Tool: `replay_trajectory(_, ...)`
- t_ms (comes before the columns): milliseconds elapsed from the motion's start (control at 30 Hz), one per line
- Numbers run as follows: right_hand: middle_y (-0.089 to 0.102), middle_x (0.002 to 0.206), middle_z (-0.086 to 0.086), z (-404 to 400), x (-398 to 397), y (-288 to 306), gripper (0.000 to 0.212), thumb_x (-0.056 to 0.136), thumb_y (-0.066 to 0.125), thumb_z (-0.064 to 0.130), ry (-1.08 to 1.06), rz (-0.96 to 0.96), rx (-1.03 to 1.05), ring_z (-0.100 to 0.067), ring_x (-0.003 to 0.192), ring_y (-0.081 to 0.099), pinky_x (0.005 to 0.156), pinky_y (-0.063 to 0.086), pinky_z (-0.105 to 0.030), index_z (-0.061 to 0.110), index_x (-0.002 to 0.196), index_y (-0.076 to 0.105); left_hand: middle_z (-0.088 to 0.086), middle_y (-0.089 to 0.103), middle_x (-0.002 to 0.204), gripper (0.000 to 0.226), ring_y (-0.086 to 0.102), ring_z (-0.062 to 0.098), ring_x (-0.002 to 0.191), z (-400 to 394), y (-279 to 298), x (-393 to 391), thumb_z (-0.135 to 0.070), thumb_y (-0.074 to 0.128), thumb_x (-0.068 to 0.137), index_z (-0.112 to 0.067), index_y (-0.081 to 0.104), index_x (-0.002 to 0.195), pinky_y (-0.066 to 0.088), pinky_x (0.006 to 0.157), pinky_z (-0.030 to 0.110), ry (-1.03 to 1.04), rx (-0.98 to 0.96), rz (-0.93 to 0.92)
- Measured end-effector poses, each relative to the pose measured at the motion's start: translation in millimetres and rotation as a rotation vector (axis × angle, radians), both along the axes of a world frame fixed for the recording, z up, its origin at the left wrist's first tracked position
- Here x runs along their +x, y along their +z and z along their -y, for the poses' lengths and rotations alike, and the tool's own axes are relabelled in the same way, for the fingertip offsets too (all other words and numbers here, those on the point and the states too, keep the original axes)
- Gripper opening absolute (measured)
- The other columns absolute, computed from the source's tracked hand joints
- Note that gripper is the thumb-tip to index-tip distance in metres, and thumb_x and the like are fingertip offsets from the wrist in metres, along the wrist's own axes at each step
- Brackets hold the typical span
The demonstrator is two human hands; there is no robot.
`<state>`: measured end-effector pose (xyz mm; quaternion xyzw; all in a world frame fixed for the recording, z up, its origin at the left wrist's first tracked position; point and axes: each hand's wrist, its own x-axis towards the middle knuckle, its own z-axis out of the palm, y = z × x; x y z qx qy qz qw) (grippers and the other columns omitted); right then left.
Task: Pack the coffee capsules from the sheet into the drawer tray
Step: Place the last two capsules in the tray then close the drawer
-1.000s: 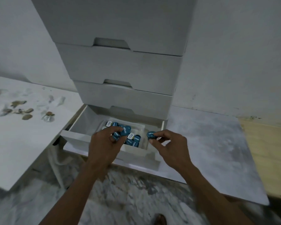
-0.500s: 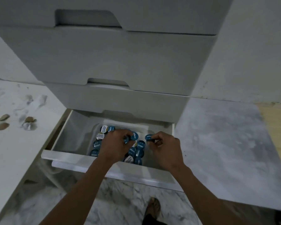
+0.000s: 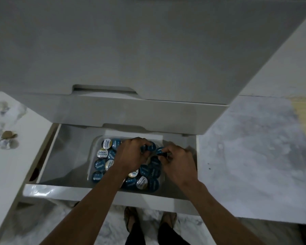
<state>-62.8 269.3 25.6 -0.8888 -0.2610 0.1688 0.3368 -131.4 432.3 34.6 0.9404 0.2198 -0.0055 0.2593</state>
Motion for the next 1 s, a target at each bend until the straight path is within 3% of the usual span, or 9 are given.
replay_trajectory(233,0.071,0.097,0.002,-8,5,-4,0.015,0.086,0.070,0.027,0.006,-0.010,-0.013,-0.015,0.084,0.067,0.075,0.059,-0.037,0.021,0.100,0.067,-0.005,0.072,0.112,0.029,0.068,0.022,0.087,-13,-14,3,-0.016,0.072,0.080,-0.026,0.074,0.107,0.057,0.072,0.036,-0.106,-0.002,0.030)
replay_trajectory(467,0.068,0.094,-0.001,-20,8,-3,0.016,0.087,0.068,0.026,0.100,0.111,-0.092,-0.019,0.083,0.062,0.066,0.049,-0.029,0.019,0.101,0.067,-0.002,0.068,0.103,0.020,0.066,0.024,0.085,-22,-22,1,-0.012,0.068,0.083,-0.020,0.077,0.099,0.053,0.064,0.035,-0.183,0.038,0.033)
replay_trajectory(667,0.065,0.109,0.000,-27,12,-8,0.017,0.090,0.064,0.025,0.173,0.215,-0.143,-0.018,0.096,0.060,0.072,0.053,-0.033,0.020,0.107,0.069,-0.005,0.064,0.105,0.018,0.066,0.021,0.083,-27,-25,-1,-0.020,0.061,0.090,-0.021,0.077,0.099,0.034,0.061,0.025,-0.173,0.058,0.006)
replay_trajectory(833,0.063,0.104,0.000,-29,16,-20,0.015,0.088,0.066,0.023,0.237,0.312,-0.174,-0.020,0.095,0.060,0.060,0.056,-0.038,0.018,0.101,0.071,-0.008,0.062,0.106,0.018,0.065,0.018,0.082,-29,-22,-5,-0.027,0.060,0.091,-0.025,0.077,0.098,0.035,0.061,0.025,-0.186,0.051,0.003)
replay_trajectory(1000,0.066,0.092,-0.002,-27,18,-25,0.012,0.083,0.073,0.020,0.259,0.385,-0.167,-0.022,0.085,0.062,0.052,0.055,-0.035,0.018,0.094,0.076,-0.010,0.061,0.108,0.021,0.065,0.015,0.084,-31,-21,-9,-0.038,0.059,0.092,-0.028,0.076,0.099,0.036,0.063,0.024,-0.205,0.064,0.000)
